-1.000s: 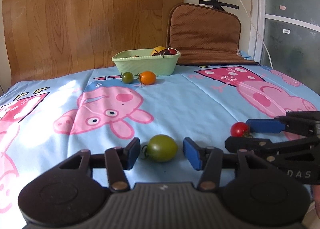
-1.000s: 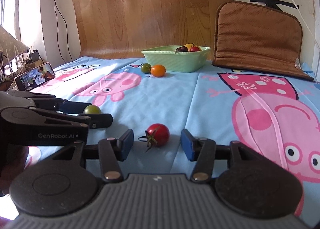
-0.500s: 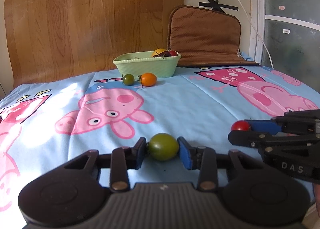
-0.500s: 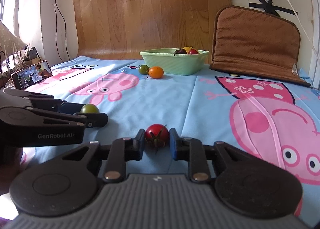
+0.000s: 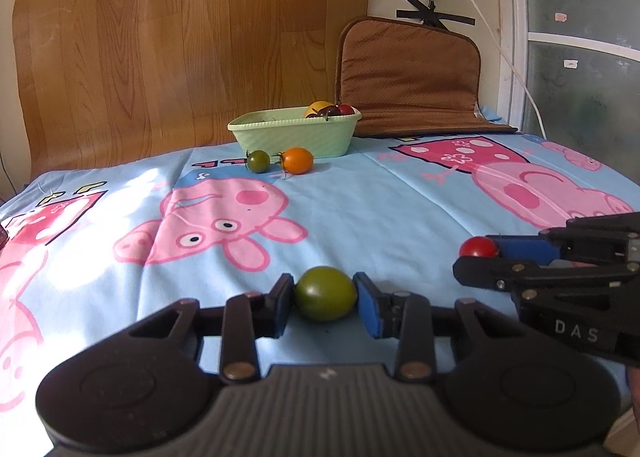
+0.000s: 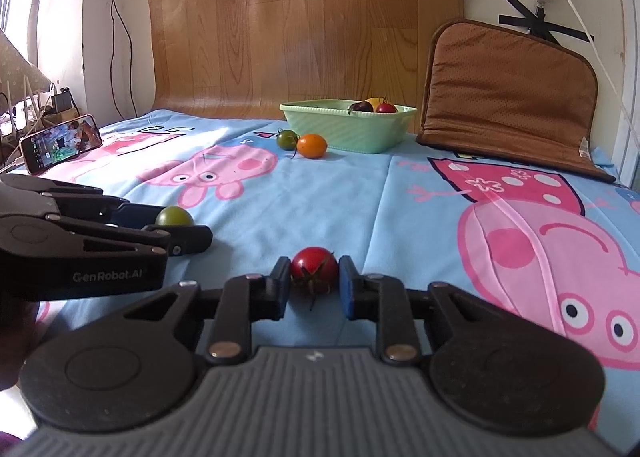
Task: Organize fruits
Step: 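Hold the green tomato in the left tool while the right grasps the red tomato, then carry both tomatoes over the green basket and open both tools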
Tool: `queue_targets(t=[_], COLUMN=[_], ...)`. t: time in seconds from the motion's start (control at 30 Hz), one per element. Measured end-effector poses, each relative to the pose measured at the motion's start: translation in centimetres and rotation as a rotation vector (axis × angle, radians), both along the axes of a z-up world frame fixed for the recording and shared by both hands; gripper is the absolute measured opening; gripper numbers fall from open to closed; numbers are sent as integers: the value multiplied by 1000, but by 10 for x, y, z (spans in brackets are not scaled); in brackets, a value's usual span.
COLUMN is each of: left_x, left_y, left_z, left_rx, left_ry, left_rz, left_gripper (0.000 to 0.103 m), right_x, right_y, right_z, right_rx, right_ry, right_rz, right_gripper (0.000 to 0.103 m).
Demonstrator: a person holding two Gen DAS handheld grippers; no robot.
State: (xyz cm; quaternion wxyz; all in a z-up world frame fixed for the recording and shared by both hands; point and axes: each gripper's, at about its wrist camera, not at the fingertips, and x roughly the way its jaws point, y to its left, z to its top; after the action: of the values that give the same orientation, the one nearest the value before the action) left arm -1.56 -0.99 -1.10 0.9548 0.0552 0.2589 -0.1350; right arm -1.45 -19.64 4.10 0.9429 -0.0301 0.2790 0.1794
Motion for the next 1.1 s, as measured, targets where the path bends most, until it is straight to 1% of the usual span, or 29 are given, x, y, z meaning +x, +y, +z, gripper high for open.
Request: queue_targets(t=[0.87,1.1], left_x=[-9,-9], left_y=[0,1], left_z=[-1,3], left_rx=[-3,-26], left_ry=[-6,20], left_rz=[0,-17], left_gripper=[33,32], right_x=[-6,-6], right_y=[4,4], right_z=[0,3], right_rx=[-8,-7], right_ry=[-17,-10], right_rz=[-6,-4], right_gripper=[28,28])
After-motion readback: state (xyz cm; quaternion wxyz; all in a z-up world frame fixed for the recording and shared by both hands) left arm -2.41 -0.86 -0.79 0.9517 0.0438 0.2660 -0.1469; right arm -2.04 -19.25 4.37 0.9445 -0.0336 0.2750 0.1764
